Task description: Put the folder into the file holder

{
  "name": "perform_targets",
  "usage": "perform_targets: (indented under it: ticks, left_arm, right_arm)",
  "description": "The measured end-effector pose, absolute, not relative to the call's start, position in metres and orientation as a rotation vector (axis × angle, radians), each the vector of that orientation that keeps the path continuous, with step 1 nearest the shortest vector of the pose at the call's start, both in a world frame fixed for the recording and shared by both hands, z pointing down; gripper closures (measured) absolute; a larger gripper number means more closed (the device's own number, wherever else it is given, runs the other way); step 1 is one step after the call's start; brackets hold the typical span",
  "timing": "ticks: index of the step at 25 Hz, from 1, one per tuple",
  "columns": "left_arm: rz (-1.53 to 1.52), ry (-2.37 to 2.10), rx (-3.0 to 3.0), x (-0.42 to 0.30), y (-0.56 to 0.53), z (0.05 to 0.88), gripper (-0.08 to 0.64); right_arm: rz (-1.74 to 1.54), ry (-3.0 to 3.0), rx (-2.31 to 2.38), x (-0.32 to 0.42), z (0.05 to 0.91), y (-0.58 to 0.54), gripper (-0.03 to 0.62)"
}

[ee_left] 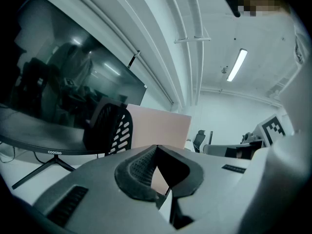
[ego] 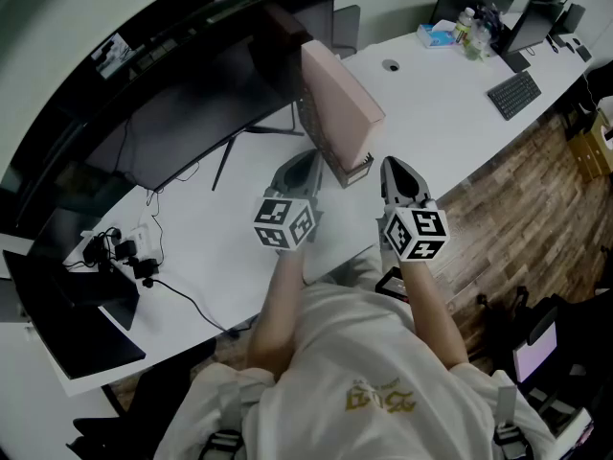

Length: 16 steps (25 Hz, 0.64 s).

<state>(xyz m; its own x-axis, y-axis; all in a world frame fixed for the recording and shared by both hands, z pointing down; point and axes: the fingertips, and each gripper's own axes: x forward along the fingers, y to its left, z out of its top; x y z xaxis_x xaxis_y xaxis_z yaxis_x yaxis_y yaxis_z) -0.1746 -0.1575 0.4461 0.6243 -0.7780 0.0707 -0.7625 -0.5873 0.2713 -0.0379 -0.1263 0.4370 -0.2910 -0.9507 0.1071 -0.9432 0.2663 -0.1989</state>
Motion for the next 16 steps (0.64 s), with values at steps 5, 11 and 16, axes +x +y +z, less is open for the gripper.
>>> perform_targets:
  ticks: [5, 11, 16]
  left_arm:
    - [-0.080, -1.248, 2.567, -0.1749, -0.1579, 0.4475, 0.545]
    - [-0.084, -1.241, 2.563, -0.1746, -0.1580, 0.4484, 0.545]
    - [-0.089, -1.242, 2.558, -0.1761, -0.1576, 0.4489, 0.545]
  right_arm:
    - [-0.358, 2.468, -1.849, -0.0370, 0.4382, -0.1264, 0.583]
    - [-0.365, 2.465, -1.849, -0.0370, 0.4392, -0.1266, 0.583]
    - [-0.371, 2.463, -1.847, -0.0371, 0.4404, -0.1255, 0.583]
